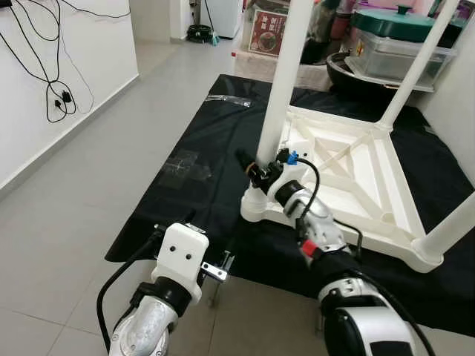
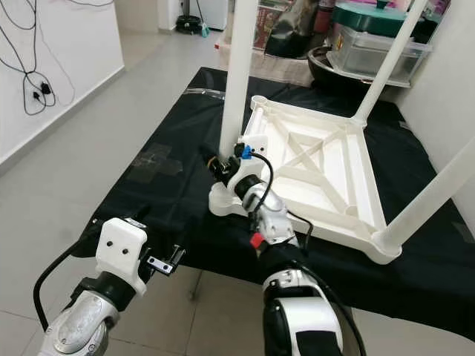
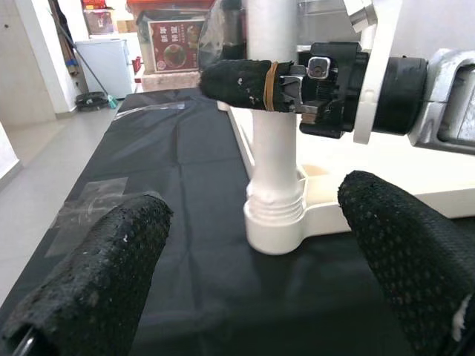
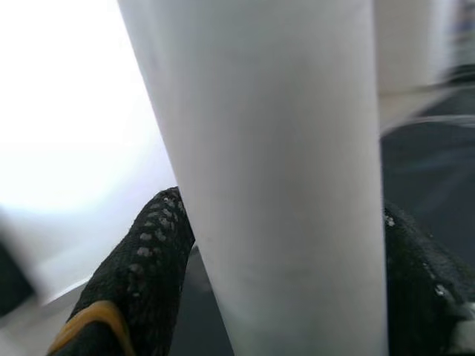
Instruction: Building children table
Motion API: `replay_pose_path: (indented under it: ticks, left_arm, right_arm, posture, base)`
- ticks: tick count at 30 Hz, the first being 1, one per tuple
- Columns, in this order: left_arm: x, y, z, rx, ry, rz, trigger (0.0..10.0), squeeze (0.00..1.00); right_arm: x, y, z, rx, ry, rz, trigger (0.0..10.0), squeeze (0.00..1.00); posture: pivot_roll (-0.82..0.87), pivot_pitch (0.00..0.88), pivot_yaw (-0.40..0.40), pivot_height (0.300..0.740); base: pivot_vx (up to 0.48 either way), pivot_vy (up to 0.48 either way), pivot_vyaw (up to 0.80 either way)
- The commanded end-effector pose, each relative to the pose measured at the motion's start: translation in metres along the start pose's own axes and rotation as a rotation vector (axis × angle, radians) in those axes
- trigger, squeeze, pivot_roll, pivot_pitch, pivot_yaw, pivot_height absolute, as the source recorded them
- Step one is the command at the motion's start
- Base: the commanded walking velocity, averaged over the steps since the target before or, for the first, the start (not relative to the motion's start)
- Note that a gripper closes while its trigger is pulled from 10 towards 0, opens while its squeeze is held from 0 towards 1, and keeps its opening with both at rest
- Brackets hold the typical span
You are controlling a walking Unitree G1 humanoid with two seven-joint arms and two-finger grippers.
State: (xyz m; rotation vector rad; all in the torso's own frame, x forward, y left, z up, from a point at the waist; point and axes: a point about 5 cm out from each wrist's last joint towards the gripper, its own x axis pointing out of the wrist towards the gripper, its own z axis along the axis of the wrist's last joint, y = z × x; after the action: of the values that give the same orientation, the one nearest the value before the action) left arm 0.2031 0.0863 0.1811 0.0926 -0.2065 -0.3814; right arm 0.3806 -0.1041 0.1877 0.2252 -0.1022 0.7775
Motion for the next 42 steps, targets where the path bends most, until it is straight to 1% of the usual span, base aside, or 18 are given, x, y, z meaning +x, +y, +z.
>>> replay_pose_path:
  ticks: [1, 2, 3, 4, 11, 12, 15, 17, 19, 21, 24, 28, 33, 35, 39, 40, 41, 42]
  left_arm:
    - [0.001, -0.001, -0.002, 0.005, 0.006, -0.003, 10.0, 0.0]
    - [0.001, -0.001, -0.002, 0.004, 0.005, -0.003, 10.0, 0.0]
    - [0.001, -0.001, -0.002, 0.004, 0.005, -0.003, 10.0, 0.0]
    - [0.001, -0.002, -0.001, 0.002, 0.003, -0.006, 10.0, 0.0]
    - [0.002, 0.0, -0.001, 0.009, 0.004, -0.001, 10.0, 0.0]
    - [0.002, 0.0, -0.001, 0.01, 0.005, 0.001, 10.0, 0.0]
    - [0.002, 0.0, -0.001, 0.01, 0.005, 0.001, 10.0, 0.0]
    - [0.001, 0.0, -0.001, 0.008, 0.006, -0.002, 10.0, 0.0]
    - [0.001, 0.0, -0.001, 0.008, 0.006, -0.002, 10.0, 0.0]
    - [0.002, -0.001, -0.002, 0.007, 0.006, -0.005, 10.0, 0.0]
    - [0.002, -0.001, -0.002, 0.006, 0.006, -0.005, 10.0, 0.0]
    - [0.002, -0.002, -0.002, 0.005, 0.007, -0.01, 10.0, 0.0]
    - [0.002, -0.001, -0.002, 0.007, 0.008, -0.01, 10.0, 0.0]
    - [0.002, -0.001, -0.002, 0.008, 0.009, -0.01, 10.0, 0.0]
    - [0.002, -0.001, -0.002, 0.008, 0.01, -0.011, 10.0, 0.0]
    - [0.001, -0.002, -0.003, 0.008, 0.011, -0.011, 10.0, 0.0]
    - [0.001, -0.002, -0.003, 0.008, 0.013, -0.012, 10.0, 0.0]
    - [0.001, -0.002, -0.003, 0.008, 0.013, -0.012, 10.0, 0.0]
  right_arm:
    - [0.007, 0.015, -0.007, 0.038, 0.052, 0.167, 10.0, 0.0]
    - [0.006, 0.018, -0.008, 0.033, 0.09, 0.26, 10.0, 0.0]
    - [0.006, 0.018, -0.008, 0.033, 0.09, 0.26, 10.0, 0.0]
    - [0.008, 0.028, -0.016, -0.008, 0.182, 0.413, 10.0, 0.0]
    - [0.018, 0.035, -0.021, -0.059, 0.212, 0.413, 9.9, 0.0]
    - [0.022, 0.035, -0.019, -0.074, 0.186, 0.356, 0.0, 0.0]
    - [0.024, 0.034, -0.017, -0.075, 0.167, 0.328, 0.0, 0.0]
    - [0.025, 0.021, -0.011, -0.088, 0.121, 0.137, 0.0, 0.0]
    - [0.025, 0.021, -0.011, -0.088, 0.121, 0.137, 0.0, 0.0]
    - [0.02, 0.001, -0.008, -0.119, 0.107, -0.141, 0.0, 0.0]
    - [0.017, -0.006, -0.008, -0.132, 0.11, -0.25, 0.0, 0.0]
    - [-0.009, -0.032, -0.015, -0.131, 0.102, -0.8, 0.0, 0.0]
    - [-0.017, -0.03, -0.019, -0.101, 0.081, -0.967, 0.0, 0.0]
    - [-0.017, -0.021, -0.022, -0.085, 0.056, -1.056, 0.0, 0.0]
    - [-0.004, -0.004, -0.023, -0.042, 0.021, -0.998, 0.0, 0.0]
    - [0.005, 0.005, -0.019, -0.038, -0.014, -0.908, 10.0, 0.0]
    - [0.012, 0.011, -0.013, -0.059, -0.06, -0.818, 10.0, 1.0]
    - [0.012, 0.011, -0.013, -0.059, -0.06, -0.818, 10.0, 1.0]
  posture:
    - [0.12, 0.058, -0.123, 0.74]
    - [0.12, 0.058, -0.123, 0.74]
    - [0.12, 0.058, -0.123, 0.74]
    - [0.12, 0.063, -0.125, 0.74]
    - [0.12, 0.07, -0.127, 0.74]
    - [0.13, 0.069, -0.128, 0.74]
    - [0.13, 0.069, -0.128, 0.74]
    - [0.12, 0.071, -0.124, 0.74]
    - [0.12, 0.071, -0.124, 0.74]
    - [0.12, 0.073, -0.123, 0.74]
    - [0.11, 0.072, -0.12, 0.74]
    - [0.11, 0.077, -0.119, 0.74]
    - [0.12, 0.076, -0.119, 0.74]
    - [0.12, 0.076, -0.119, 0.74]
    - [0.12, 0.077, -0.12, 0.74]
    - [0.12, 0.077, -0.12, 0.74]
    - [0.12, 0.079, -0.117, 0.74]
    - [0.12, 0.079, -0.117, 0.74]
  base:
    - [0.0, 0.0, 0.0]
    - [0.0, 0.0, 0.0]
    - [0.0, 0.0, 0.0]
    - [0.0, 0.0, 0.0]
    - [0.0, 0.0, 0.0]
    - [0.0, 0.0, 0.0]
    - [0.0, 0.0, 0.0]
    - [0.0, 0.0, 0.0]
    - [0.0, 0.0, 0.0]
    - [0.0, 0.0, 0.0]
    - [0.0, 0.0, 0.0]
    - [0.0, 0.0, 0.0]
    - [0.0, 0.0, 0.0]
    - [0.0, 0.0, 0.0]
    - [0.0, 0.0, 0.0]
    - [0.0, 0.0, 0.0]
    - [0.0, 0.0, 0.0]
    - [0.0, 0.0, 0.0]
